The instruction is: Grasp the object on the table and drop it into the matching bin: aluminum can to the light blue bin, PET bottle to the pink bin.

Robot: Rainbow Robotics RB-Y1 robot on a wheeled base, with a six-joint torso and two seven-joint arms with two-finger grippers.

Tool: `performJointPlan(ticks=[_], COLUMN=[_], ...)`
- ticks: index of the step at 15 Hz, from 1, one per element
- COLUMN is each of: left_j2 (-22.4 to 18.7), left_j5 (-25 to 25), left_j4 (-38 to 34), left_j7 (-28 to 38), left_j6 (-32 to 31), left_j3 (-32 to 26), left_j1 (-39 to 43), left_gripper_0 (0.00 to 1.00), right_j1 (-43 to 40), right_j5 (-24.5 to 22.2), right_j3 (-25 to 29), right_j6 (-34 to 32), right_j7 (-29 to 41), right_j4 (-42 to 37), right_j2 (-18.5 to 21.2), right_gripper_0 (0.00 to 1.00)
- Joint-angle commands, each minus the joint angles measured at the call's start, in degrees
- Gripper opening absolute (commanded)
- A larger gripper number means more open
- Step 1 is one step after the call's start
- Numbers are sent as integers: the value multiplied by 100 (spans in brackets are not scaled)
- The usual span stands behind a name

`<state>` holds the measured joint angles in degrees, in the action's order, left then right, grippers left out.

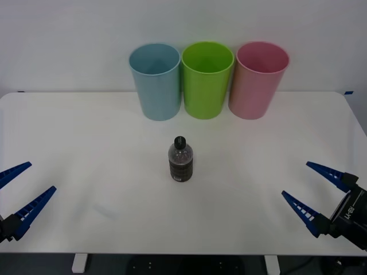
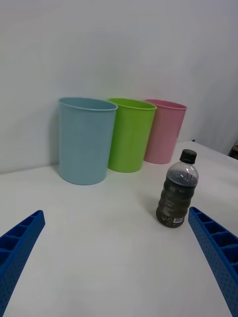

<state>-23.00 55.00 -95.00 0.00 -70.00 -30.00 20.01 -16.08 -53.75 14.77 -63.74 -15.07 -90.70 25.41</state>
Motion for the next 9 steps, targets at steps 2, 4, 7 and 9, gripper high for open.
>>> performJointPlan(ticks=[2, 4, 7, 9], left_j2=[0, 0, 0, 0], left_j5=[0, 0, 0, 0], left_j4=[0, 0, 0, 0], left_j7=[0, 0, 0, 0], left_j6=[0, 0, 0, 0], left_j3=[0, 0, 0, 0], left_j1=[-1, -1, -1, -1], left_gripper_0=[100, 100, 100, 100], right_j1=[246, 325, 457, 545], right_j5=[58, 154, 260, 260], right_j3=[-554, -870, -1319, -1530], right_j6=[345, 617, 1004, 1179], right_j7=[-523, -602, -708, -769], right_j4=[202, 202, 211, 202], right_j2=[-1, -1, -9, -9], right_gripper_0=[100, 100, 100, 100])
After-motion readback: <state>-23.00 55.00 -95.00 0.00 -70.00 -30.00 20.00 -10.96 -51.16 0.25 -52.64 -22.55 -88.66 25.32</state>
